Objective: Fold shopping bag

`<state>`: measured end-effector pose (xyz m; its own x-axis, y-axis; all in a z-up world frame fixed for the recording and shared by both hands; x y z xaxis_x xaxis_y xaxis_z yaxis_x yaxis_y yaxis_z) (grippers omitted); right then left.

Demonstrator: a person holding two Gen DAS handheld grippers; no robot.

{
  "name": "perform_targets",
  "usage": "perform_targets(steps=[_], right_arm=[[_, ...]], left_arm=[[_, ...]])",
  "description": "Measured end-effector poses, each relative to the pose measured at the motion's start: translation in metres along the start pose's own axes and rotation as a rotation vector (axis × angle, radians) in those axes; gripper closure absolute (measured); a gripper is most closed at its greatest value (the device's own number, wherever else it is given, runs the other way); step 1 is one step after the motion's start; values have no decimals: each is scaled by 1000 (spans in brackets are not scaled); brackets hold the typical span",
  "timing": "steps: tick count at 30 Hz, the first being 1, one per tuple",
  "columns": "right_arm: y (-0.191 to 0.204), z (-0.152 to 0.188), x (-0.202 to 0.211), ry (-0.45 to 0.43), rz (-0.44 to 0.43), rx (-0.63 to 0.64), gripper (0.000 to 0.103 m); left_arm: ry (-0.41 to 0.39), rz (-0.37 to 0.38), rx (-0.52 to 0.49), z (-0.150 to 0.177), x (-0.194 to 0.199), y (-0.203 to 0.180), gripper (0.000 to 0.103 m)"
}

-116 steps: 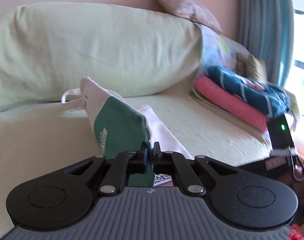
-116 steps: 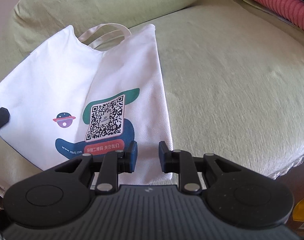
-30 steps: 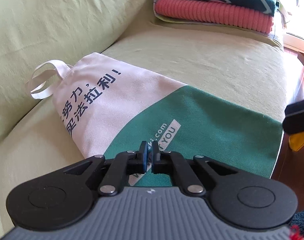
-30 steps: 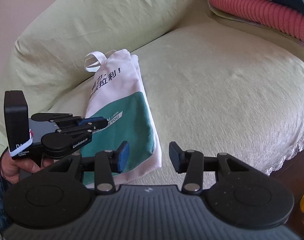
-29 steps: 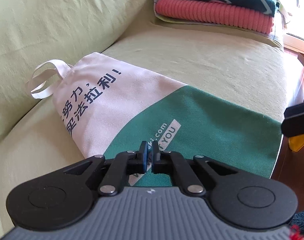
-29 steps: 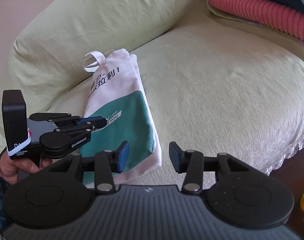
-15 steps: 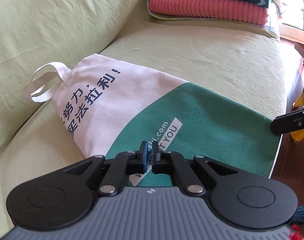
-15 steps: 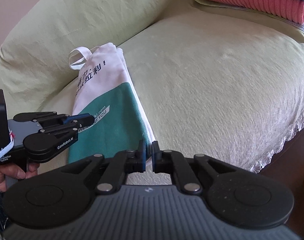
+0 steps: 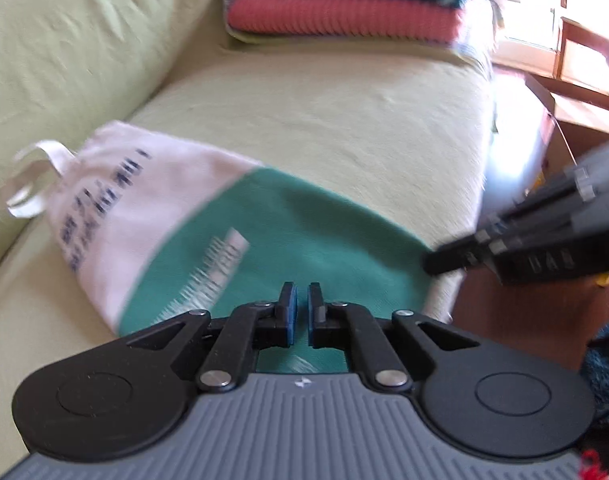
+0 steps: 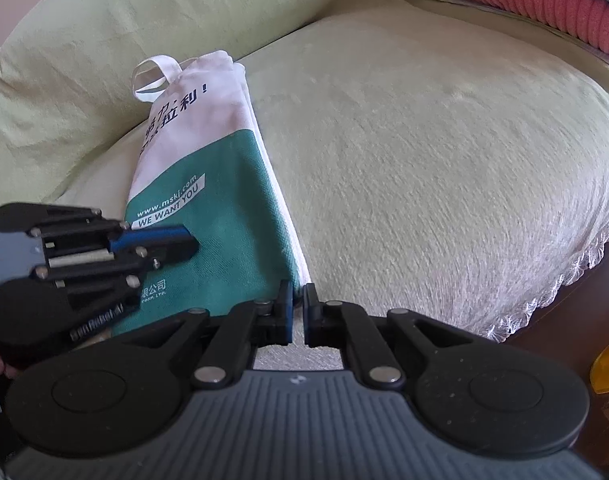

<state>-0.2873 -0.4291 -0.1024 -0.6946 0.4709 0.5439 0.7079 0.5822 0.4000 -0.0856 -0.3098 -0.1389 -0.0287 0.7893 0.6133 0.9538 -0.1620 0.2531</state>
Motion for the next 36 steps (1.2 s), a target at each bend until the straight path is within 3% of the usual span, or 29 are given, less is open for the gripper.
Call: perform_targets(steps=[2, 5, 7, 10, 13, 17, 23, 27, 32, 36], right_arm=[[4, -7, 1, 12, -8, 61, 99], [18, -23, 10, -65, -10, 216, 98], [31, -30, 14, -124, -72, 314, 99], [39, -30, 0, -100, -158, 382, 100], [25, -21, -21, -28, -147, 357, 103], [14, -18, -21, -35, -182, 267, 103], [0, -16, -20, -32, -208, 137, 103], [-3, -17, -19, -20, -213, 117, 103], [-4, -18, -23, -2, -215, 98, 103], [0, -18, -25, 3, -208, 105, 103]], left_arm=[[10, 8, 41, -1, -1, 5, 103], [9, 17, 73, -1, -1, 9, 103], [11, 17, 60, -2, -2, 8, 103], [10, 31, 69, -3, -2, 11, 103], [8, 17, 72, -6, -3, 22, 100], [10, -30, 85, -12, -17, 57, 102], [-32, 74, 144, -29, -66, 130, 102], [-17, 25, 130, -48, -111, 179, 102], [-21, 15, 103, -77, -167, 208, 101], [-13, 80, 111, -83, -184, 221, 95]])
Point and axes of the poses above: each gripper's, at about its wrist camera, not at the fingertips, and x roughly against the way its jaws point, y to its left, z to its underside, the point moved 2 cm from there along -x, roughly the way its jaws point, and after that the axes turned 14 degrees about -y, right-handed, at the moved point
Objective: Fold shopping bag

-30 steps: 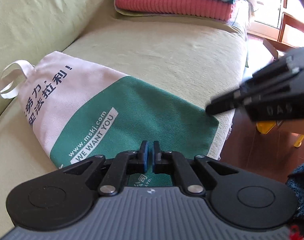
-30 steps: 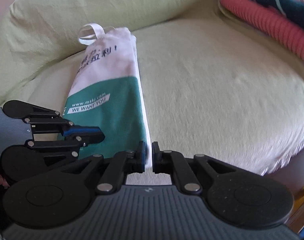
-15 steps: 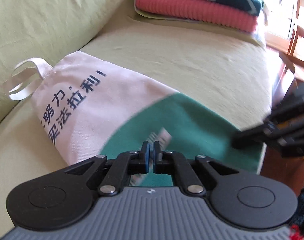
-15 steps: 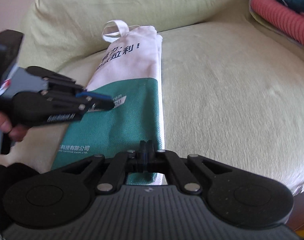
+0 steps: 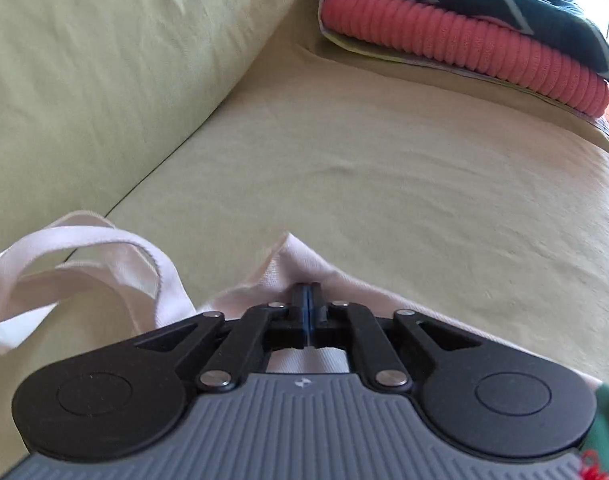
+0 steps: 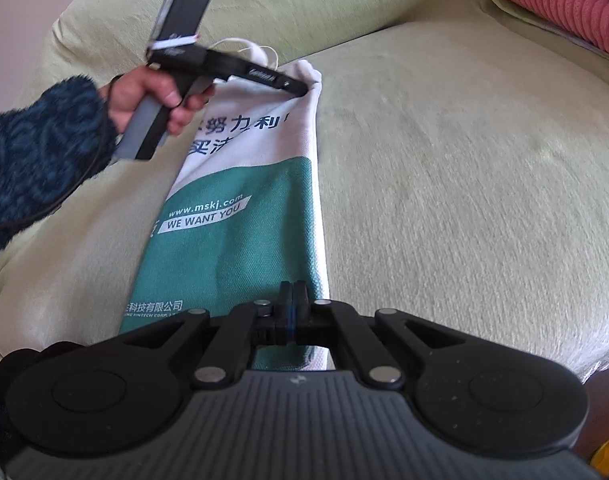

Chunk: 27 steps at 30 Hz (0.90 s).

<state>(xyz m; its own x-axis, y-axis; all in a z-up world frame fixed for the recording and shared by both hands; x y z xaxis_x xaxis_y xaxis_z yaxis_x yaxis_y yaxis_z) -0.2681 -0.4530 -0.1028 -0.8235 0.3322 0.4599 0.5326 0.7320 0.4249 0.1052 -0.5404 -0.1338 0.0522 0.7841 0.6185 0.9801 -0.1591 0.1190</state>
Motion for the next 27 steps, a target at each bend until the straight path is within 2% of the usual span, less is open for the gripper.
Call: perform_targets(steps=[2, 3, 4, 6, 8, 10, 12, 15, 17, 19, 21, 23, 25, 27], right_arm=[[2, 1, -1, 1, 2, 2, 103], [3, 2, -1, 1, 2, 3, 103], [4, 3, -1, 1, 3, 6, 103], [4, 5, -2, -1, 6, 3, 103], [5, 6, -3, -6, 11, -6, 103], [6, 6, -6, -9, 14, -7, 103], [8, 6, -8, -8, 16, -2, 103], [10, 5, -9, -5, 19, 3, 103], [12, 5, -9, -4, 21, 8, 103], [14, 5, -10, -1, 21, 11, 103], [14, 5, -11, -1, 17, 5, 103], [13, 6, -12, -3, 10, -4, 103], [13, 7, -13, -6, 6, -5, 103], [13, 8, -14, -9, 1, -3, 103]], left_arm=[[12, 0, 29, -2, 1, 6, 95], [17, -62, -5, -7, 4, 2, 97], [7, -137, -54, -12, 10, -4, 103], [-41, -139, -73, -22, 27, -13, 103], [-72, -89, -33, -26, 36, -18, 103], [-39, -124, -86, -23, 24, -23, 103], [-7, -158, -72, -16, 4, -20, 103], [52, -386, -34, -3, -30, -5, 103], [63, -430, -23, 1, -35, -4, 103], [25, -409, -28, -5, -17, -12, 103], [-49, -359, 10, -7, 24, -19, 101], [-87, -301, 88, -3, 63, -23, 101], [-94, -164, 194, 19, 109, -36, 102], [-78, -59, 240, 42, 136, -59, 102]])
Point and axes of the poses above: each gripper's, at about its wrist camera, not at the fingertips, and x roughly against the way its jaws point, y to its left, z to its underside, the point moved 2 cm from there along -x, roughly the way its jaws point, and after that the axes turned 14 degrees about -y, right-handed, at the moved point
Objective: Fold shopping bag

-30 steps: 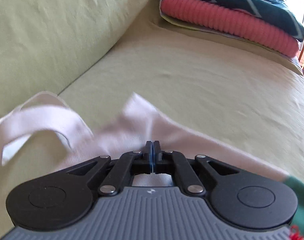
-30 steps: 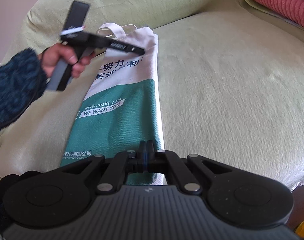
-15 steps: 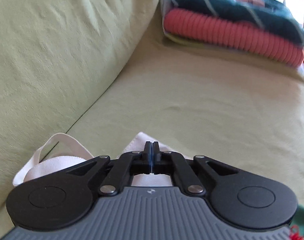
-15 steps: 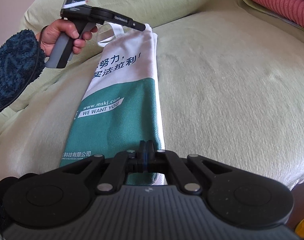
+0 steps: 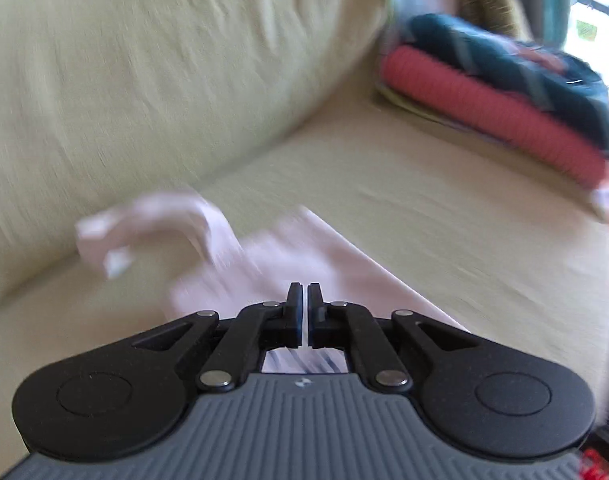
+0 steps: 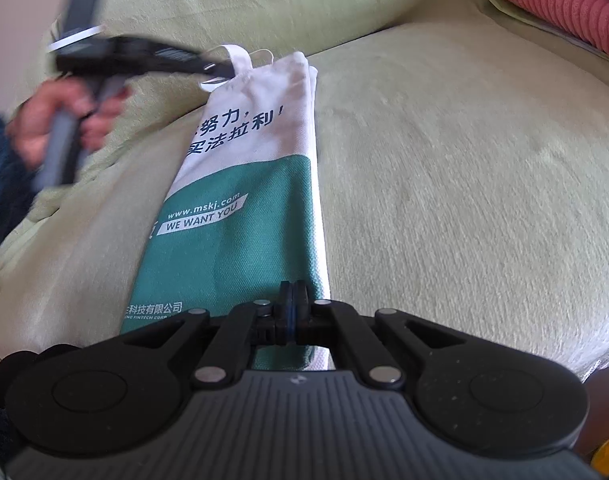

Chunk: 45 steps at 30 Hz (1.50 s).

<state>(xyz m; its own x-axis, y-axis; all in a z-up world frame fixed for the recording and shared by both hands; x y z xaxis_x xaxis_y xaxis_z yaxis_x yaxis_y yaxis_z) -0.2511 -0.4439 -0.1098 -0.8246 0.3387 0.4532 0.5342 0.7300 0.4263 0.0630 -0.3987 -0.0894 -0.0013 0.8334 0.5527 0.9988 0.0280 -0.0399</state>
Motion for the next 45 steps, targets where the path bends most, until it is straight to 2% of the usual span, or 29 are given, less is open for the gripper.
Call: perform_targets(steps=[1, 3, 5, 6, 7, 8, 9, 10, 12, 13, 14, 15, 17, 20, 22, 24, 29, 32, 35, 37, 40, 42, 45], right_arm=[[0, 0, 0, 0, -4, 2, 103], [-2, 0, 0, 5, -10, -3, 103], [-2, 0, -1, 7, -13, -6, 103], [-2, 0, -1, 7, -15, -3, 103], [-2, 0, 0, 7, -14, 5, 103], [-3, 0, 1, 7, -13, 13, 103], [-3, 0, 2, 7, -12, 20, 103], [-2, 0, 1, 9, -9, 28, 103], [-2, 0, 1, 8, -3, 38, 103], [-2, 0, 2, 7, 0, 47, 103], [-1, 0, 2, 6, 2, 58, 103], [-1, -1, 3, 6, 4, 68, 103], [-1, -1, 2, 7, 4, 76, 103], [-3, -2, 2, 10, 0, 72, 103], [-2, -2, 2, 16, 0, 83, 103], [-1, -3, 3, 26, 3, 103, 103], [3, -3, 3, 35, 10, 147, 103], [5, -2, 4, 28, 16, 157, 103], [5, 0, 6, 19, 23, 158, 103], [6, 1, 6, 13, 28, 165, 103], [9, 1, 7, 9, 29, 196, 103], [11, 1, 7, 12, 21, 235, 103], [12, 1, 6, 21, -5, 281, 103]], left_arm=[[31, 58, 19, 16, 11, -9, 102], [83, 118, 24, 37, 20, -28, 101], [152, 94, -53, 67, 22, -47, 95], [164, 44, -67, 73, 17, -48, 96], [119, 35, -43, 74, 18, -43, 96], [109, 13, -13, 76, 24, -34, 96], [92, -94, 53, 68, 19, -17, 96], [81, -195, 55, 60, 14, -7, 97], [98, -342, 20, 50, 3, 7, 101], [111, -355, 33, 44, 1, 10, 103], [111, -337, 46, 41, 5, 7, 103], [103, -280, 53, 38, 15, -5, 102], [121, -242, 15, 41, 30, -29, 102], [222, -219, -19, 62, 46, -68, 101], [297, -239, 36, 83, 48, -83, 101], [272, -275, 61, 93, 54, -89, 101], [277, -337, 126, 86, 60, -94, 101], [253, -317, 107, 83, 69, -107, 101], [262, -297, 112, 85, 58, -108, 101], [246, -289, 99, 99, 54, -109, 101], [194, -269, 29, 108, 67, -114, 101], [162, -239, -118, 117, 86, -125, 101], [112, -192, -338, 132, 114, -142, 94]])
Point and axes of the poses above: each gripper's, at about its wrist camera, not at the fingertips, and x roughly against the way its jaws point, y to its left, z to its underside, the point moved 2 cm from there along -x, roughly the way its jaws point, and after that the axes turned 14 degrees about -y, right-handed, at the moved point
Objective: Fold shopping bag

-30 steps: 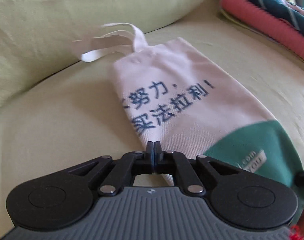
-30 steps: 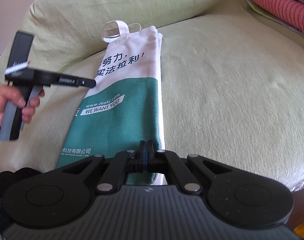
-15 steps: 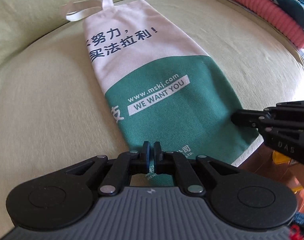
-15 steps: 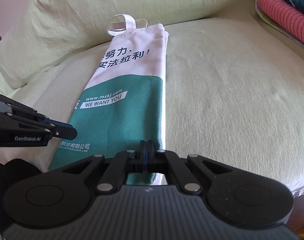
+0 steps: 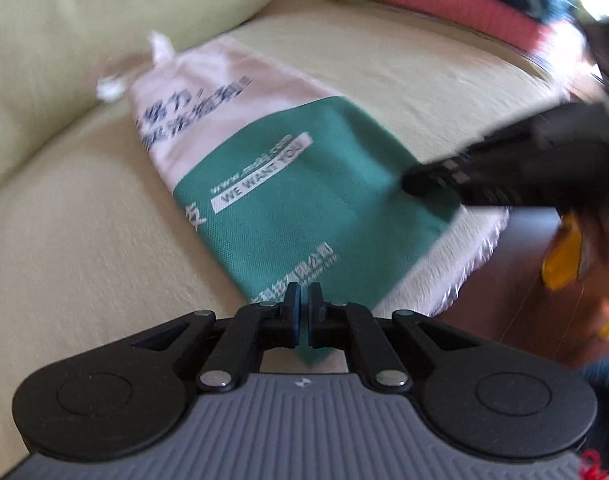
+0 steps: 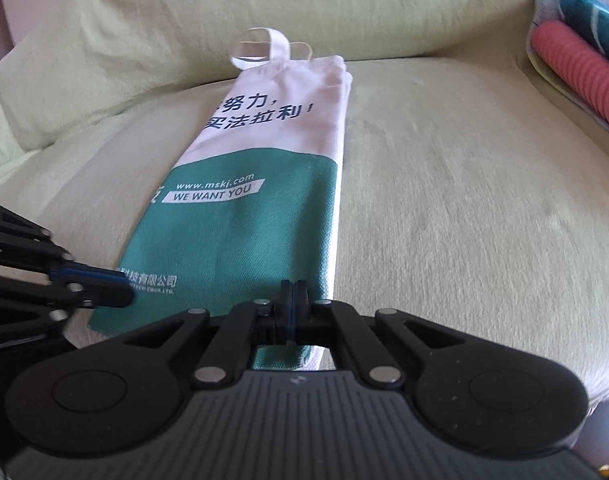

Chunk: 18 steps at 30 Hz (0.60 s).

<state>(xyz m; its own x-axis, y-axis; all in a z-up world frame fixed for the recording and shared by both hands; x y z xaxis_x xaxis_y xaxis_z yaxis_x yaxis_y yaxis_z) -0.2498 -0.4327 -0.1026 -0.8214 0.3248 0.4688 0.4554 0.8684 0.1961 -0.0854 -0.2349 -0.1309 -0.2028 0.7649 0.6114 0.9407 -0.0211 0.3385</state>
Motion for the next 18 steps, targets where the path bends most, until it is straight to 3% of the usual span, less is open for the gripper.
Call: perform_targets(steps=[4, 6, 12, 18], right_arm=[[-3, -1, 0, 4, -46, 36, 103], [-3, -1, 0, 6, -61, 60, 103], [-5, -3, -1, 14, -101, 87, 103], [-8, -3, 0, 13, -115, 68, 103]], left_arm=[[-26, 2, -455, 26, 12, -33, 90], [-28, 2, -575, 35, 8, -40, 85], [-78, -8, -842, 52, -9, -52, 80], [-181, 3, -1027, 63, -15, -52, 73]])
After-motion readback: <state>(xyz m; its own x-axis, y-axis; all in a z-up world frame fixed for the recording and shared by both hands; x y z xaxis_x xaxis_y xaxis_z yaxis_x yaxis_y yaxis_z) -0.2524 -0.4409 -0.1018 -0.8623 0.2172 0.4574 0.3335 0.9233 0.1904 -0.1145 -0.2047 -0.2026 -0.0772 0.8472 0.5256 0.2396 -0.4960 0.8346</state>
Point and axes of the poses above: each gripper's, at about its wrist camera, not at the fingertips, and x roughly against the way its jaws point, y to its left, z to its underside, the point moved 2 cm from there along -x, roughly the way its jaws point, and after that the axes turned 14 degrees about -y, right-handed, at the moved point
